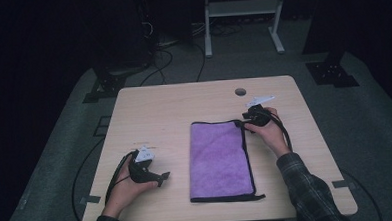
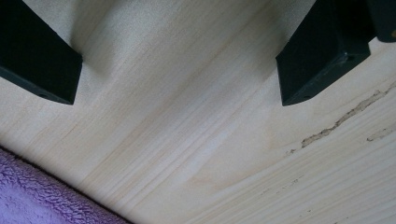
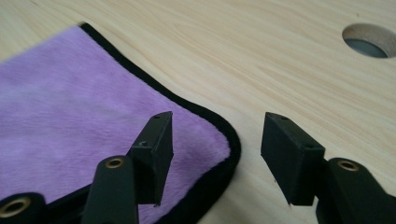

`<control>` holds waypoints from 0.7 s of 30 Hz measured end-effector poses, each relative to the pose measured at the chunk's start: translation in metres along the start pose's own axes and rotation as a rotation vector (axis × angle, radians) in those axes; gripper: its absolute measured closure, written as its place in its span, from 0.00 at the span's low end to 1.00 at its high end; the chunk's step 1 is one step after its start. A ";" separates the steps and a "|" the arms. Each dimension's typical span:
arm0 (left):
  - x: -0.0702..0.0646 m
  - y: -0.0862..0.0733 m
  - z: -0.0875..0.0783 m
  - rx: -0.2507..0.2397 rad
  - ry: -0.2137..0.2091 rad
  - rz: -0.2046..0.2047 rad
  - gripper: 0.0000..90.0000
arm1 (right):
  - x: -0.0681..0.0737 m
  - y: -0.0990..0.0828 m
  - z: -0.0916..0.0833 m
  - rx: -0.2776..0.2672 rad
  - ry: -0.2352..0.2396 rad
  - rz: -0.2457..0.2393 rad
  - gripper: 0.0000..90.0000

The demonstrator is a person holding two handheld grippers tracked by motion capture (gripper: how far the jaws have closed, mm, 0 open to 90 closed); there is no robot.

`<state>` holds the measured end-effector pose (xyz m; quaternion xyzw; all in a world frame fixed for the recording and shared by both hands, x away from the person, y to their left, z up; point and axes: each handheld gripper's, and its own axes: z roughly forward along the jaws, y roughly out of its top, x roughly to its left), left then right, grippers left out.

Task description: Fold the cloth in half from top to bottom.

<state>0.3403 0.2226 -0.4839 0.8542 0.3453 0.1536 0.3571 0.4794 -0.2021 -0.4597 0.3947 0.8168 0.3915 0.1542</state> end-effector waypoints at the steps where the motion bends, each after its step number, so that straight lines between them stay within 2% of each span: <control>1: 0.000 0.000 0.000 0.000 0.000 -0.001 0.00 | -0.002 -0.001 0.003 0.006 -0.014 -0.004 0.46; 2: 0.000 0.000 0.000 0.000 0.000 0.001 0.00 | -0.003 -0.002 0.006 0.010 -0.024 -0.003 0.46; 6: 0.000 0.000 0.000 0.000 0.000 0.001 0.00 | -0.010 -0.009 0.016 0.023 -0.011 0.012 0.44; 11: 0.000 0.000 0.000 -0.004 0.009 -0.010 0.00 | -0.012 -0.013 0.017 0.011 -0.003 0.006 0.39; 12: 0.001 0.001 0.000 -0.007 0.013 -0.012 0.02 | -0.014 -0.015 0.018 0.003 -0.008 -0.004 0.35; 14: 0.002 0.001 0.000 -0.014 0.006 -0.007 0.03 | -0.014 -0.015 0.018 0.004 -0.010 -0.005 0.34; 15: 0.003 0.002 0.000 -0.020 0.011 -0.015 0.08 | -0.013 -0.015 0.018 0.003 -0.010 -0.010 0.35; 17: 0.004 0.003 0.000 -0.029 -0.001 -0.034 0.10 | -0.013 -0.014 0.018 0.003 -0.011 -0.012 0.34; 21: 0.009 0.016 0.003 -0.029 -0.003 -0.045 0.13 | -0.014 -0.014 0.019 0.006 -0.008 -0.009 0.33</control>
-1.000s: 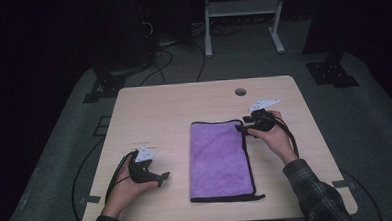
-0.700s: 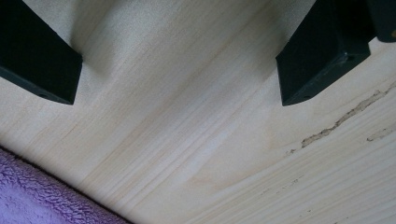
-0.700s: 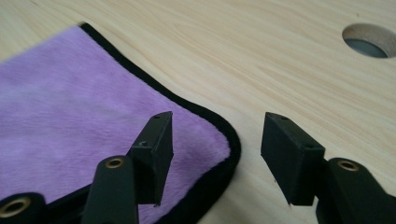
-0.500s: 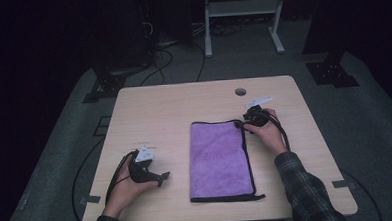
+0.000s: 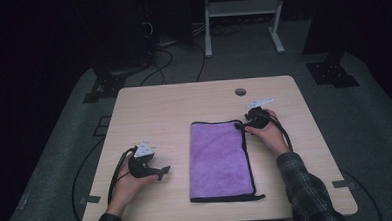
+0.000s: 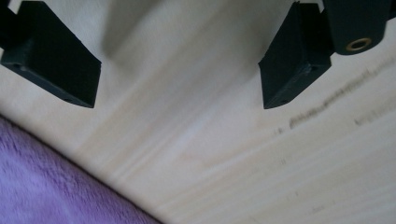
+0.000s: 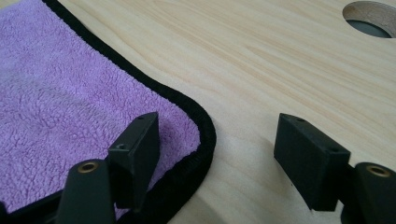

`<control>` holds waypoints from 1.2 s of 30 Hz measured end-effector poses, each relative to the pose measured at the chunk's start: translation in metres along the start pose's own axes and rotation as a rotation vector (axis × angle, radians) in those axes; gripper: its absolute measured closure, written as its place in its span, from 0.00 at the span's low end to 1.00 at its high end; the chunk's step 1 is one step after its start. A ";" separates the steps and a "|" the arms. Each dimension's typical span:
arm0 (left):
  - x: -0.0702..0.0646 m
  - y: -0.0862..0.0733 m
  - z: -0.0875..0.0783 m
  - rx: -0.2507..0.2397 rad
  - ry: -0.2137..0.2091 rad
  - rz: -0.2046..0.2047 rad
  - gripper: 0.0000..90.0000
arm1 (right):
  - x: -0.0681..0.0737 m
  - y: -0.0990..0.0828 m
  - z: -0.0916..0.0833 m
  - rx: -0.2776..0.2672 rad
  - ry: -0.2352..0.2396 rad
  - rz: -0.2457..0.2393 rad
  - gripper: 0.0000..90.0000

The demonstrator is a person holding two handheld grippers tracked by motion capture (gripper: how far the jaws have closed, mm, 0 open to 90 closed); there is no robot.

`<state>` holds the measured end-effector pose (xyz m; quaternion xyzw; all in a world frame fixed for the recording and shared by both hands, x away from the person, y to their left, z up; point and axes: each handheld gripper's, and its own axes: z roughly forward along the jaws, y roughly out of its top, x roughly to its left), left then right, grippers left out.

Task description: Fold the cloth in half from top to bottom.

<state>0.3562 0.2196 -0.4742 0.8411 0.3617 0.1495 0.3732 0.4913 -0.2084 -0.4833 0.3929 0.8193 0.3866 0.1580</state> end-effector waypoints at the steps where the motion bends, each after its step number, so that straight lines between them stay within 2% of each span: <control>1: 0.001 0.003 0.001 -0.007 0.002 0.003 0.15 | 0.000 0.000 0.000 0.002 0.000 -0.001 0.33; 3: 0.002 0.014 0.004 -0.013 0.000 0.012 0.15 | 0.000 0.000 0.001 0.001 0.000 -0.006 0.33; 5: 0.003 0.027 0.010 -0.009 0.002 0.042 0.17 | 0.000 0.001 0.001 0.000 0.000 -0.009 0.33; 9: 0.005 0.055 0.026 -0.011 -0.021 0.064 0.20 | -0.001 0.001 0.001 0.001 0.003 -0.014 0.33; 15: 0.013 0.091 0.053 -0.031 -0.028 0.058 0.23 | -0.001 0.001 0.001 0.003 0.005 -0.012 0.33; 19: 0.018 0.109 0.072 -0.035 -0.034 0.063 0.26 | -0.001 0.001 0.001 0.004 0.007 -0.013 0.33; 24: 0.023 0.119 0.097 -0.017 -0.028 0.072 0.32 | -0.001 0.001 0.001 0.004 0.007 -0.013 0.33; 30: 0.027 0.119 0.121 -0.004 -0.041 0.032 0.41 | -0.001 0.001 0.002 0.003 0.009 -0.015 0.33; 32: 0.027 0.118 0.124 0.012 -0.040 0.030 0.43 | -0.001 0.001 0.002 0.003 0.010 -0.014 0.33; 33: 0.027 0.117 0.126 0.018 -0.053 0.024 0.44 | -0.001 0.001 0.002 0.003 0.010 -0.014 0.33; 36: 0.029 0.117 0.126 0.011 -0.071 0.021 0.50 | -0.001 0.001 0.001 0.000 0.020 -0.024 0.37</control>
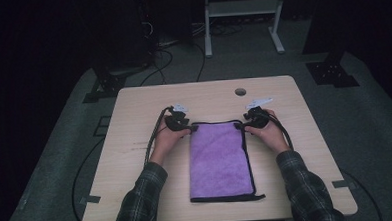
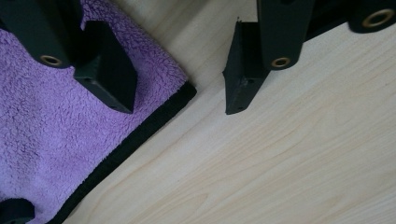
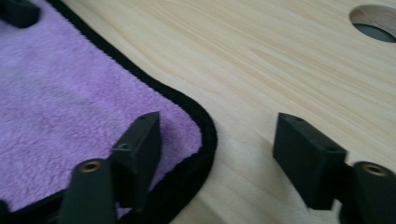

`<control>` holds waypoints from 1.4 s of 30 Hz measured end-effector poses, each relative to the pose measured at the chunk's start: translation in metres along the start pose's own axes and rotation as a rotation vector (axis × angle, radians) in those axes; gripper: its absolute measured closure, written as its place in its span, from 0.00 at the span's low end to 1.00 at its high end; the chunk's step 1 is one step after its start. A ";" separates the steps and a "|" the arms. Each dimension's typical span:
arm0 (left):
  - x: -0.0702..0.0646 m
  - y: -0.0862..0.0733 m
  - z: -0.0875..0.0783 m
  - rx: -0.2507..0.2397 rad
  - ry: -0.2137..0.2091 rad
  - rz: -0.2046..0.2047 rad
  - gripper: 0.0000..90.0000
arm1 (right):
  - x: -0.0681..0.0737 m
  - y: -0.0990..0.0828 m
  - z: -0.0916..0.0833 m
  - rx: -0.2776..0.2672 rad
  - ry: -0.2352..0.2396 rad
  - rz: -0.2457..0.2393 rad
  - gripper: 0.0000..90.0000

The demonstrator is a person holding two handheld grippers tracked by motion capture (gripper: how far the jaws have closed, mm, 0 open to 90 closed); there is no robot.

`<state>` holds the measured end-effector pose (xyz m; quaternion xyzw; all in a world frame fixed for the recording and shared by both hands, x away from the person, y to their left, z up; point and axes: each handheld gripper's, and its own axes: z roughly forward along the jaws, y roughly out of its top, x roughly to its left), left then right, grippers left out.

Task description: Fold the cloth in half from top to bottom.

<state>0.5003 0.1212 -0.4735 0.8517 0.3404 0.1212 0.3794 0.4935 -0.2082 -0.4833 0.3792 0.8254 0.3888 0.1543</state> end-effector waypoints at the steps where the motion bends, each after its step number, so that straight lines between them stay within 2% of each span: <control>1: -0.001 0.000 0.000 -0.003 -0.006 0.004 0.54 | 0.000 0.000 0.000 -0.002 0.004 -0.002 0.39; 2: -0.002 0.000 0.000 0.002 -0.018 0.006 0.57 | 0.001 0.000 -0.001 -0.003 0.006 -0.003 0.41; 3: -0.002 0.001 0.000 0.006 -0.027 0.013 0.65 | 0.002 -0.001 -0.001 -0.003 0.008 -0.006 0.44; 4: -0.004 0.002 0.000 0.012 -0.030 0.004 0.68 | 0.002 -0.001 -0.001 -0.008 0.011 -0.006 0.47; 6: -0.005 0.003 0.000 0.021 -0.034 0.004 0.75 | 0.004 -0.002 -0.002 -0.011 0.021 -0.008 0.55; 9: -0.008 0.004 -0.001 0.038 -0.048 -0.016 0.84 | 0.007 -0.003 -0.003 -0.019 0.049 0.001 0.70; 11: -0.010 0.006 0.000 0.049 -0.042 -0.026 0.89 | 0.008 -0.003 -0.004 -0.019 0.064 0.011 0.78; 12: -0.010 0.006 0.000 0.049 -0.042 -0.026 0.91 | 0.008 -0.003 -0.004 -0.019 0.064 0.011 0.78; 13: -0.012 0.008 -0.001 0.068 -0.026 -0.032 0.92 | 0.007 -0.003 -0.004 -0.014 0.097 0.037 0.87; 14: -0.013 0.009 0.000 0.068 -0.017 -0.029 0.92 | 0.007 -0.003 -0.003 -0.016 0.102 0.040 0.88; 16: -0.015 0.010 0.000 0.074 -0.008 -0.020 0.93 | 0.007 -0.003 -0.003 -0.013 0.100 0.043 0.90; 21: -0.013 0.011 -0.002 0.070 0.001 -0.020 0.93 | 0.010 0.002 -0.002 0.001 0.055 0.044 0.92; 25: -0.008 0.017 -0.010 0.054 0.009 -0.037 0.94 | 0.010 0.012 0.000 0.002 0.026 0.030 0.92; 27: -0.005 0.024 -0.018 0.032 0.021 -0.044 0.94 | 0.010 0.021 -0.001 -0.005 0.020 0.021 0.92; 30: -0.002 0.030 -0.026 0.009 0.040 -0.032 0.94 | 0.011 0.032 -0.006 -0.036 0.009 0.014 0.92; 31: -0.001 0.036 -0.034 -0.029 0.056 -0.030 0.94 | 0.011 0.035 -0.008 -0.045 0.009 0.005 0.92; 34: 0.000 0.048 -0.049 -0.077 0.091 0.004 0.94 | 0.012 0.060 -0.025 -0.112 0.006 -0.012 0.92; 35: 0.000 0.050 -0.054 -0.096 0.093 0.009 0.94 | 0.012 0.060 -0.025 -0.112 0.006 -0.012 0.92; 38: -0.003 0.053 -0.065 -0.123 0.076 0.025 0.94 | 0.014 0.068 -0.038 -0.151 0.020 -0.027 0.92; 42: -0.010 0.045 -0.077 -0.130 0.025 0.069 0.94 | 0.019 0.061 -0.048 -0.172 0.060 -0.036 0.92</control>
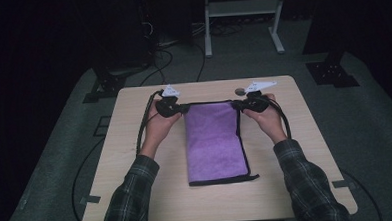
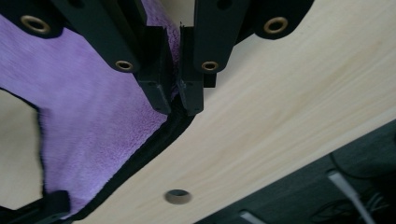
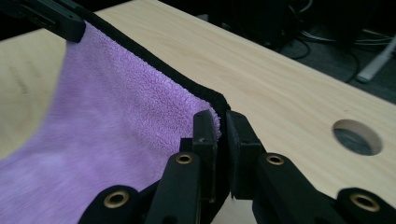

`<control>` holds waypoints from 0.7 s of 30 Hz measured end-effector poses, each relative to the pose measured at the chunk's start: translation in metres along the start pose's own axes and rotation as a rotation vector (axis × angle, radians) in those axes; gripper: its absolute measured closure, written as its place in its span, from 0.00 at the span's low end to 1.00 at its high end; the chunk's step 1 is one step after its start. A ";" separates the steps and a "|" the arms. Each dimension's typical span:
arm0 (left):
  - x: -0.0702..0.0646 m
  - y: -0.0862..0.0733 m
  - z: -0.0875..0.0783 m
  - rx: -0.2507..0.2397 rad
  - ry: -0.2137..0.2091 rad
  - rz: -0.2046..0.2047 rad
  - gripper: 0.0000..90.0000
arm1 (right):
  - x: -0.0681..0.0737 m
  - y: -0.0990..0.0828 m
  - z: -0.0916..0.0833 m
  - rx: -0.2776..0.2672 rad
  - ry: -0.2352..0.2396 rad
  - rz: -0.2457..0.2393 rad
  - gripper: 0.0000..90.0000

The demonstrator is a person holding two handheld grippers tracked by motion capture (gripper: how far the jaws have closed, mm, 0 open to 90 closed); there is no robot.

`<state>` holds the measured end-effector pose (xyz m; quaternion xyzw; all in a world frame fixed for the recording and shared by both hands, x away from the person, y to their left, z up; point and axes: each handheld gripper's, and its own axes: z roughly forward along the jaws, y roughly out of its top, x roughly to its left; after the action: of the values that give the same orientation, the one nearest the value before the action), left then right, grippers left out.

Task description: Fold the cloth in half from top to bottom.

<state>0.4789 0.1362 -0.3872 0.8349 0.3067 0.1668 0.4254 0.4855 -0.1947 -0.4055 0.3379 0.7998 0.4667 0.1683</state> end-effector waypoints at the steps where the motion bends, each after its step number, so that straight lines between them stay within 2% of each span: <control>1: -0.002 -0.002 -0.002 -0.004 -0.010 0.002 0.94 | 0.001 -0.004 -0.003 -0.007 0.019 0.004 0.92; 4: -0.010 -0.008 -0.010 -0.003 -0.051 0.023 0.94 | 0.007 -0.014 -0.009 -0.004 0.047 0.000 0.92; 8: -0.021 -0.017 -0.017 0.008 -0.081 0.048 0.94 | 0.016 -0.026 -0.015 0.004 0.074 -0.015 0.92; 17: -0.045 -0.048 -0.030 0.006 -0.157 -0.009 0.94 | 0.036 -0.048 -0.033 0.020 0.137 -0.012 0.91; 21: -0.054 -0.059 -0.034 0.008 -0.171 -0.018 0.94 | 0.048 -0.057 -0.040 0.034 0.137 -0.026 0.91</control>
<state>0.3980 0.1476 -0.4160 0.8451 0.2776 0.0895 0.4481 0.4062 -0.2056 -0.4325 0.2976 0.8216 0.4728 0.1131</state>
